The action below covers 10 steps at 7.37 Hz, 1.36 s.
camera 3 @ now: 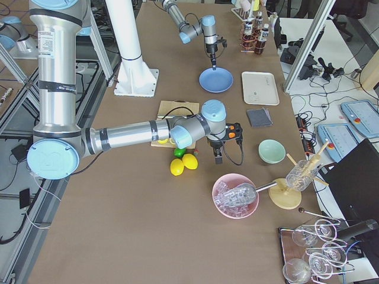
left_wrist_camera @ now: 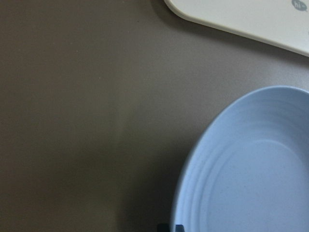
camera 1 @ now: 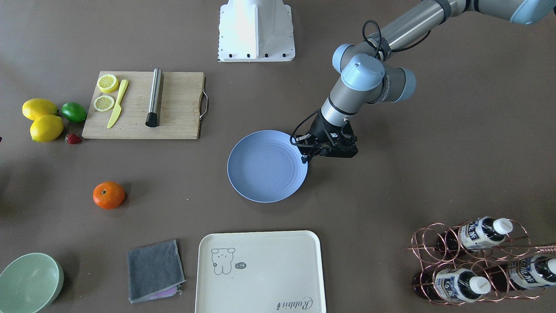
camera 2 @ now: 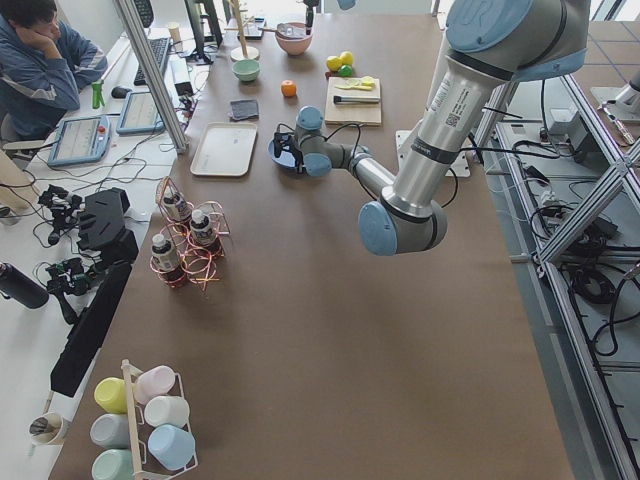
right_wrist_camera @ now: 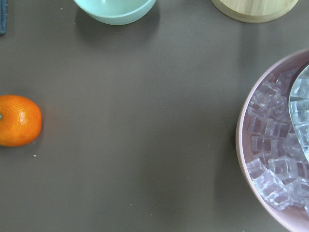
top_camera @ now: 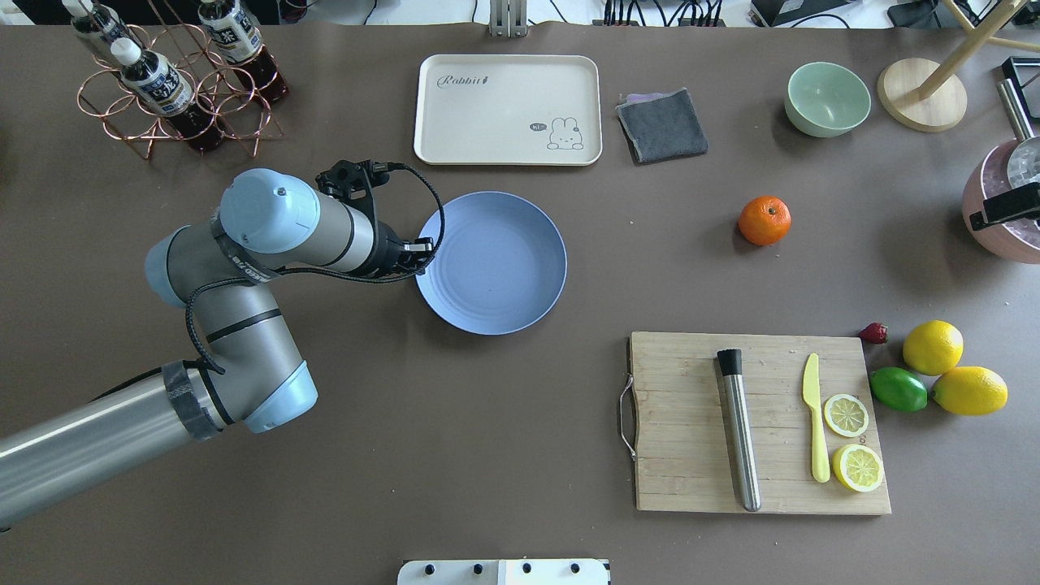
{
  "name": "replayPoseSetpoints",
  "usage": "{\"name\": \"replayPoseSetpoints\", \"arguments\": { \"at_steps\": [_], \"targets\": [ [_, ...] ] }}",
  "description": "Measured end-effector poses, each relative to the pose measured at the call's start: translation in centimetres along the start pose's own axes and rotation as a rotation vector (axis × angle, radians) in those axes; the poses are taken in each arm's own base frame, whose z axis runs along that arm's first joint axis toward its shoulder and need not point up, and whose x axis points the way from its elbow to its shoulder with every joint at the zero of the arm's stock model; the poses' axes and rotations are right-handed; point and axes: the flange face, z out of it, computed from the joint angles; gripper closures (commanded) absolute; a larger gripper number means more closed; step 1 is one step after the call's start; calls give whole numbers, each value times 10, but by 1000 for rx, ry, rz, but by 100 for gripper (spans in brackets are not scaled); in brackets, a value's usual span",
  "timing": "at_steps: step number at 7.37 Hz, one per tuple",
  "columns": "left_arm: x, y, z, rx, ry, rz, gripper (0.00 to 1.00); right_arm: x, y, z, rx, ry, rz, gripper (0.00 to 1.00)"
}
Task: Pick orange to plate
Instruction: 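Lift and slide the blue plate with the left gripper toward table center, then release the plate and withdraw the left gripper while the right gripper reaches toward the orange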
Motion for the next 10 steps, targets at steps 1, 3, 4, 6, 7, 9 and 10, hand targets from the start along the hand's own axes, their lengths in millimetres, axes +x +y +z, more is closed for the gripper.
{"name": "replayPoseSetpoints", "arguments": {
  "at_steps": [1, 3, 4, 6, 7, 9, 10],
  "targets": [
    [12, 2, 2, 2, 9, 6, 100, 0, 0, 0, 0, -1, 0, 0],
    [34, 10, 0, -8, 36, 22, 2, -1, -2, 0, 1, -2, -1, 0],
    [36, 12, -1, -11, 41, 32, 2, -2, -4, 0, 2, -2, -1, 0],
    [19, 1, -25, -13, 52, 42, 2, -10, -11, -2, 11, -6, -12, 0],
    [-14, -24, -53, -23, 53, 55, 2, -22, -20, -1, 15, -6, -24, 0],
    [-117, -83, -120, -23, 18, 141, 1, -68, -52, 7, -14, 25, -11, 0],
    [-170, -111, -156, -24, -4, 190, 0, -101, -70, 13, -45, 56, -7, 0]
  ]
}}
